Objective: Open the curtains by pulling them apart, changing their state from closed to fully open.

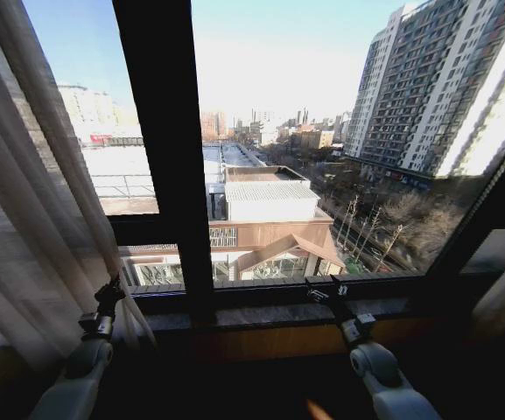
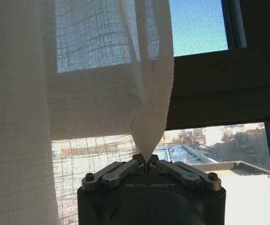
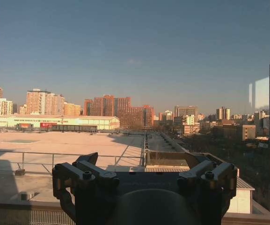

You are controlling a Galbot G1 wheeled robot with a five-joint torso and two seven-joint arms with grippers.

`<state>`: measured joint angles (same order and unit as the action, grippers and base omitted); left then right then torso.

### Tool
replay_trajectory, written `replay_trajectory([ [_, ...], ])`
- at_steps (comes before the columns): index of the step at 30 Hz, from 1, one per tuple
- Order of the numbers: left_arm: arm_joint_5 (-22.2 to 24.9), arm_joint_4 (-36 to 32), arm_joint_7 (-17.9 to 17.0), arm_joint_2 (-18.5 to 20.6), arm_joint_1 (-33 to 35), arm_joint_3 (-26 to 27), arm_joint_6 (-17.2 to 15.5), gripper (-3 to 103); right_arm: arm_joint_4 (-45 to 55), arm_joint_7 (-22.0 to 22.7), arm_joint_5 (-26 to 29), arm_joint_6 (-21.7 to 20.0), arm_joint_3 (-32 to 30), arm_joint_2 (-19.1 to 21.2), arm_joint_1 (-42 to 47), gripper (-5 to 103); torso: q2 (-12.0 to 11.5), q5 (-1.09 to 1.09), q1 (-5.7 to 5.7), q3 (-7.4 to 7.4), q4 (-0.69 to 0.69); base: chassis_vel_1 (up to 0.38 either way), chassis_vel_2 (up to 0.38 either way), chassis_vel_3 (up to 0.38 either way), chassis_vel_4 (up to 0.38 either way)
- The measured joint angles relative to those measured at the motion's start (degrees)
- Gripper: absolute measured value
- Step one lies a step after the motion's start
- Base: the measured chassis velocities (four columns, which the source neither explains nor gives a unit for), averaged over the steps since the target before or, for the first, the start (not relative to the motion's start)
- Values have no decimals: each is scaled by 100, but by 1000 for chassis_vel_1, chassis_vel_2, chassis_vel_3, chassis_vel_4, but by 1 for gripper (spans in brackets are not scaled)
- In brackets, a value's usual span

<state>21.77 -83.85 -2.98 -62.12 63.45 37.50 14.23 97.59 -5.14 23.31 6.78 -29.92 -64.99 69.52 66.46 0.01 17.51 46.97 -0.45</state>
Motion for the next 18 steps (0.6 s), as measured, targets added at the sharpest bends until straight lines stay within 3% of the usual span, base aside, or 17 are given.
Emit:
replay_trajectory([
  [10,-53,-97,-26,-97,144,16,-8,0,0,0,0,0,0,0,0,100,0,-2,2,1,1,227,220,-218,-229],
  [18,-64,-100,-40,-104,177,69,25,0,0,0,0,0,0,0,0,100,0,0,2,0,2,405,244,-411,-232],
])
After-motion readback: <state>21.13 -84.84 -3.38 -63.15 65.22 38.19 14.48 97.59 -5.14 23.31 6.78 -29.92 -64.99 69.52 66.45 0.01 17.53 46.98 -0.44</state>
